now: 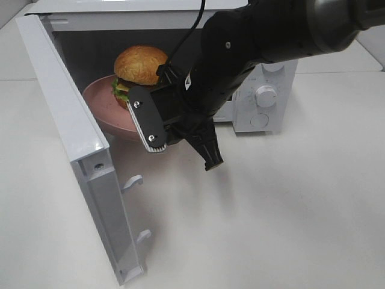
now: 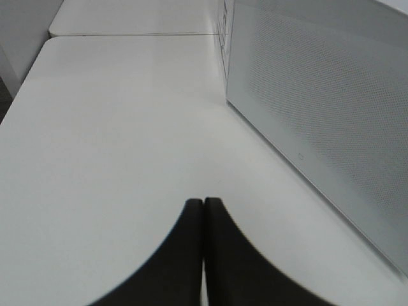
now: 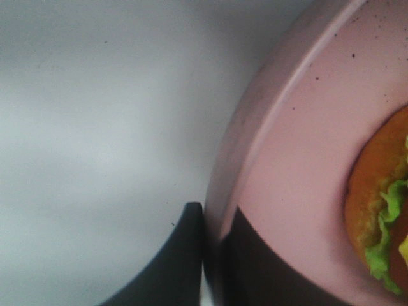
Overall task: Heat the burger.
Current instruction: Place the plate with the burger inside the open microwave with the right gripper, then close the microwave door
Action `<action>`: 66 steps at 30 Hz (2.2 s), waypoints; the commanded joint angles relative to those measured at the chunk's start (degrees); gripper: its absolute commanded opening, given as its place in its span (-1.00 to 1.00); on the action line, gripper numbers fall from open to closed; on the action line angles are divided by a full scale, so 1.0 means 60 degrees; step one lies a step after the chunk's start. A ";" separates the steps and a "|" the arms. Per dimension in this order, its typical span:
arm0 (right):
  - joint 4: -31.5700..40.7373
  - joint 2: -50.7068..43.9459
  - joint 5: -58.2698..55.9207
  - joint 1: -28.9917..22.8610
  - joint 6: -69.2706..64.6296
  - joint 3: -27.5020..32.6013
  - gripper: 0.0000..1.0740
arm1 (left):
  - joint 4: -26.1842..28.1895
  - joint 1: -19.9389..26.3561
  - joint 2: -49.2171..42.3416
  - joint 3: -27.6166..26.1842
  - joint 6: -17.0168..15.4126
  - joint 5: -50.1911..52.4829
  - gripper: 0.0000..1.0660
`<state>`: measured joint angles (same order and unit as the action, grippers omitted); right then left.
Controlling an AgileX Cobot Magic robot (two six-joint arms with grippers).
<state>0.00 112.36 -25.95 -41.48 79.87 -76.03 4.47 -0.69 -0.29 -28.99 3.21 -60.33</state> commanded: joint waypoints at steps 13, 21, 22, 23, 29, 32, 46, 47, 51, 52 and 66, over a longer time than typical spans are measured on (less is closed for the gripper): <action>-0.0401 0.1881 -0.0831 0.0286 -0.2788 -0.3342 -1.00 | 0.0000 0.0010 -0.0172 0.0000 -0.0010 0.0115 -0.99; -0.0535 0.2435 -0.0964 0.0497 -0.3027 -0.3753 -1.00 | 0.0000 0.0010 -0.0172 0.0000 -0.0010 0.0115 -0.99; -0.0535 0.2511 -0.0974 0.0497 -0.3104 -0.3753 -1.00 | -0.0010 0.0010 -0.0172 0.0000 -0.0010 0.0115 -0.99; -0.0535 0.2511 -0.0974 0.0497 -0.3104 -0.3753 -1.00 | -0.0010 0.0010 -0.0172 0.0000 -0.0010 0.0115 -0.99; -0.0573 0.2664 -0.1356 0.0487 -0.3705 -0.3753 -1.00 | 0.0000 0.0010 -0.0172 0.0000 -0.0010 0.0115 -0.99; -0.0573 0.2664 -0.1299 0.0477 -0.4183 -0.3753 -1.00 | 0.0000 0.0010 -0.0172 0.0000 -0.0010 0.0115 -0.99; -0.0573 0.2378 -0.1404 0.0477 -0.6274 -0.3867 -0.05 | 0.0000 0.0010 -0.0172 0.0000 -0.0010 0.0115 -0.99; -0.0554 0.2378 -0.1490 0.0477 -0.6627 -0.3944 0.02 | 0.0000 0.0010 -0.0172 0.0000 -0.0010 0.0115 -0.99; -0.0554 0.2301 -0.1681 0.0458 -0.7735 -0.3982 0.19 | 0.0000 0.0010 -0.0172 0.0000 -0.0010 0.0115 -0.99; -0.0554 0.2215 -0.1776 0.0458 -0.8518 -0.3982 0.28 | 0.0000 0.0010 -0.0172 0.0000 -0.0010 0.0115 -0.99; -0.0468 0.1318 -0.3333 0.0458 -1.2853 -0.3973 0.38 | 0.0000 0.0010 -0.0172 0.0000 -0.0010 0.0115 -0.99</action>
<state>-3.21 121.41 -43.20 -38.39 7.51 -99.47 4.47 -0.69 -0.29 -28.99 3.21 -60.33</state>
